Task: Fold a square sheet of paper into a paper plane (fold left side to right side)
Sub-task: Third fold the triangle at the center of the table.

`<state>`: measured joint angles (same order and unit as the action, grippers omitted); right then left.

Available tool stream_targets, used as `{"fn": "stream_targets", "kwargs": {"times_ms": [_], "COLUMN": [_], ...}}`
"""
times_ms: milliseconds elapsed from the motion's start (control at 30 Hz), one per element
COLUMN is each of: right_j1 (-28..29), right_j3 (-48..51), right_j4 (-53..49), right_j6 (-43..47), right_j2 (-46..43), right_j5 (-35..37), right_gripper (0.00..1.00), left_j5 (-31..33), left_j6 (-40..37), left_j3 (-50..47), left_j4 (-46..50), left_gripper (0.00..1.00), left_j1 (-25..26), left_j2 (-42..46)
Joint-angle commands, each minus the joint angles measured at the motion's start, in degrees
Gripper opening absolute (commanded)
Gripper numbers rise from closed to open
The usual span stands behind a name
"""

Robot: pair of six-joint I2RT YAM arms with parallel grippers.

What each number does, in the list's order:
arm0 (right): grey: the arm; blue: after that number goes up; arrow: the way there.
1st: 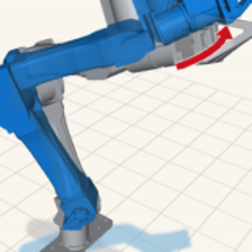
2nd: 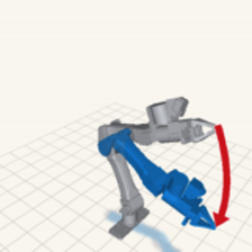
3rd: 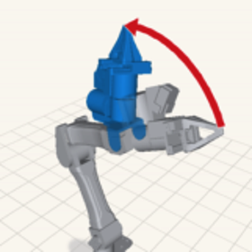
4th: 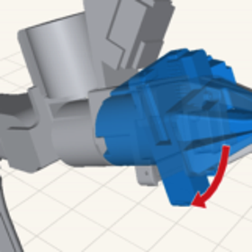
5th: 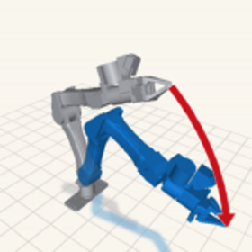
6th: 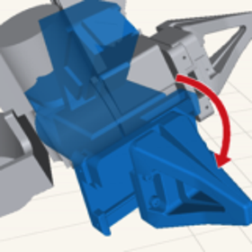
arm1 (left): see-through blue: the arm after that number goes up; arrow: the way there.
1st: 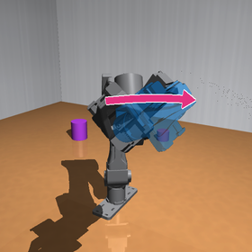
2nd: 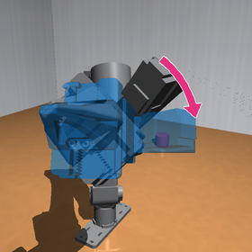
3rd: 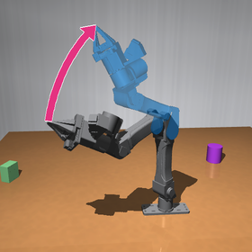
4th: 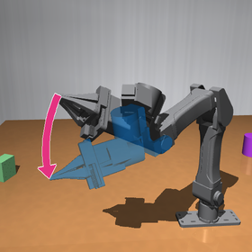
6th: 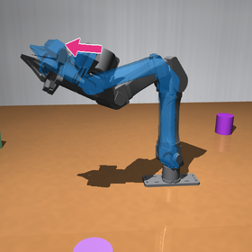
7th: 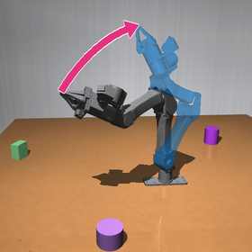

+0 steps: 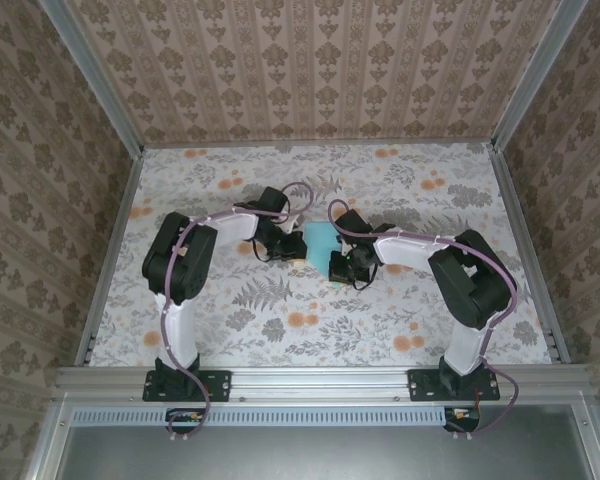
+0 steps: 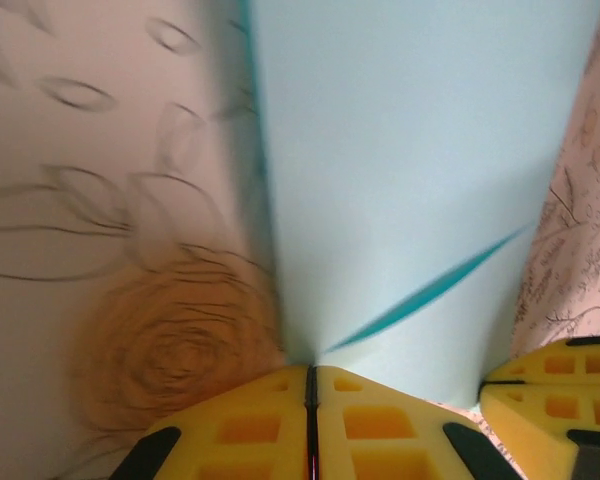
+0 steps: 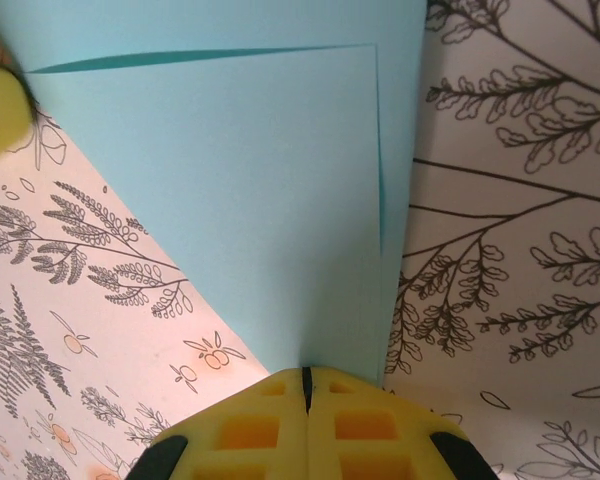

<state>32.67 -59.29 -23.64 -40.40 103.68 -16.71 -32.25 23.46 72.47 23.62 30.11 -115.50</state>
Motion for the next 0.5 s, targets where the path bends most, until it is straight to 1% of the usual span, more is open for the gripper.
{"fn": "stream_targets", "kwargs": {"times_ms": [0,133,300,467], "right_j1": [0.2,0.2,0.0,-1.7], "right_j3": [2.1,2.6,2.6,1.4], "right_j4": [-9.2,-7.5,-1.2,-0.5], "right_j6": [1.2,1.5,3.1,11.1], "right_j2": [1.0,0.1,-3.5,-10.1], "right_j5": [3.3,2.3,0.9,3.9], "right_gripper": [0.00,0.00,0.01,0.31], "left_j5": [6.5,6.2,4.4,2.5], "left_j6": [-2.2,-2.3,-1.4,2.4], "left_j3": [1.6,2.1,0.6,-4.9], "left_j4": [1.6,2.0,1.8,-0.4], "left_gripper": [0.10,0.10,0.20,0.34], "left_j1": [-2.6,-3.6,-3.6,-3.6], "left_j2": [-2.1,-1.2,3.9,11.6]}}
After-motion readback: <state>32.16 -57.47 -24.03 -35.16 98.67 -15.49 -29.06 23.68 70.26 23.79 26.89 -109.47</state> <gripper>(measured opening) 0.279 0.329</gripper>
